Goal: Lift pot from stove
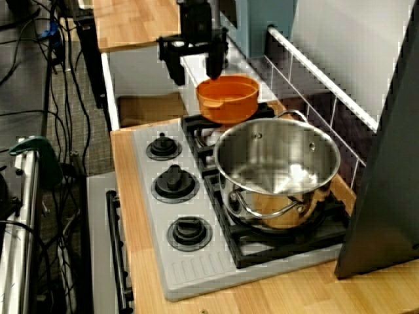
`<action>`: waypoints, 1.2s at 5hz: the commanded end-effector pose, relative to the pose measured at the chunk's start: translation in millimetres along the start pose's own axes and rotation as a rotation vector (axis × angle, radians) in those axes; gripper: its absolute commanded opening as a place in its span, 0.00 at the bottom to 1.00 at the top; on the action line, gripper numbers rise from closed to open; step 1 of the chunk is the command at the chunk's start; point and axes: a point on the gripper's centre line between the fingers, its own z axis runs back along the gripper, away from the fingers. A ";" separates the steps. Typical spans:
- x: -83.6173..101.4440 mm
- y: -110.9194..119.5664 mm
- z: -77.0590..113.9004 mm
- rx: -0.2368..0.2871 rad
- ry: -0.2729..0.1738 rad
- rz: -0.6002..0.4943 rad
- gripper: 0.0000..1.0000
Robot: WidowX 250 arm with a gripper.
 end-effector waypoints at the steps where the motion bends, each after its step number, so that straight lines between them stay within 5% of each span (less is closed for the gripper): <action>1: 2.3 -10.8 -24.8 0.017 0.009 0.103 1.00; 2: -1.6 -15.2 -37.1 0.051 0.089 0.259 1.00; 3: -5.1 -12.2 -37.5 0.032 0.068 0.271 0.00; 6: -16.8 -2.5 -2.7 -0.021 0.043 0.292 0.00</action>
